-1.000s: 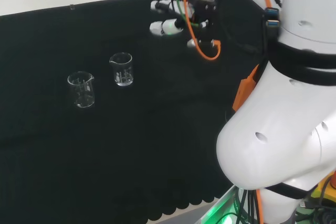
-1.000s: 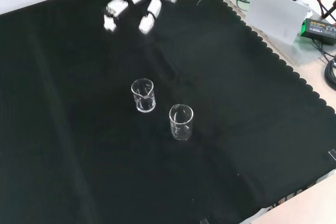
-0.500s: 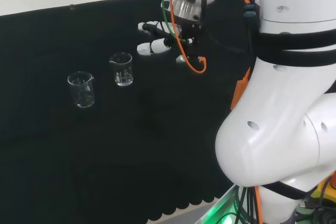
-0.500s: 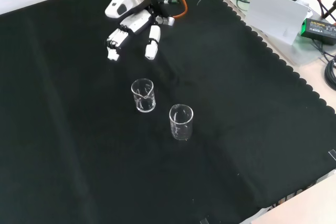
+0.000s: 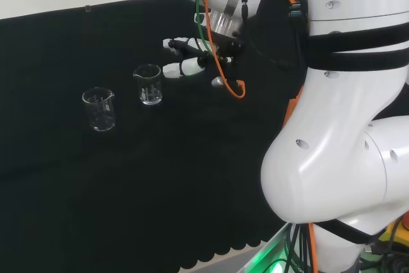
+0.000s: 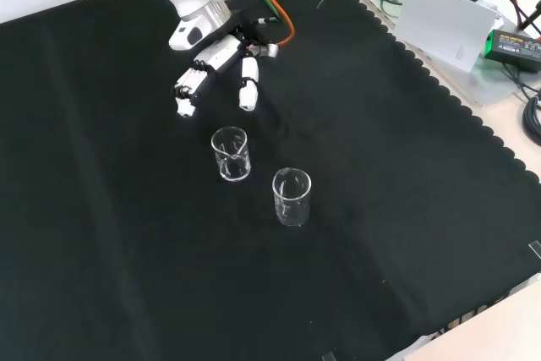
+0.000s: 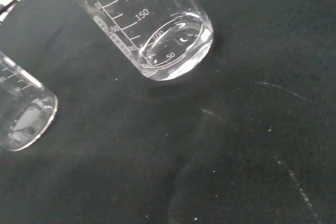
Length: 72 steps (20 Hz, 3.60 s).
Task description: Pick up the beaker on the right.
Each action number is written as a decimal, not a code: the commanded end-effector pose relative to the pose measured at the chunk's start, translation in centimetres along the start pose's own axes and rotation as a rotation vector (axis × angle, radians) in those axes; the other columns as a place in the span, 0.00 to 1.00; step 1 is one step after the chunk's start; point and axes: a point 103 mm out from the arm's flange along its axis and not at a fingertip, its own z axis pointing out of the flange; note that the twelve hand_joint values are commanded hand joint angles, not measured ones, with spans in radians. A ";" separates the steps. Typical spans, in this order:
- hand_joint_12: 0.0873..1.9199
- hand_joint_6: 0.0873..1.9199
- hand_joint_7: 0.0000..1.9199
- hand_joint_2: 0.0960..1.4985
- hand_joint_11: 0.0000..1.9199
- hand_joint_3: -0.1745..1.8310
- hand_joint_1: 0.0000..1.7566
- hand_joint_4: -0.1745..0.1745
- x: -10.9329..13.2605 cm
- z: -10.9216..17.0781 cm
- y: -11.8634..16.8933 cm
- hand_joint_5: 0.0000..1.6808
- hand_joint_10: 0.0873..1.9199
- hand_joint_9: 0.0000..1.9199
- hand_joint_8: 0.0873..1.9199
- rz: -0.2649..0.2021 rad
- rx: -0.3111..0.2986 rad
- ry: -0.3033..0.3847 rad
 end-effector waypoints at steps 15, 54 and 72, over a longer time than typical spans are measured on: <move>0.51 0.00 0.07 0.55 0.00 0.00 0.39 0.27 -0.6 3.0 2.0 0.13 0.33 0.10 0.28 -0.119 -0.005 0.158; 0.52 0.00 0.06 0.55 0.00 0.00 0.40 0.28 1.0 6.6 3.9 0.11 0.32 0.09 0.28 -0.184 -0.027 0.269; 0.54 0.00 0.06 0.56 0.00 0.00 0.41 0.28 1.0 7.3 4.0 0.11 0.32 0.10 0.28 -0.181 -0.037 0.287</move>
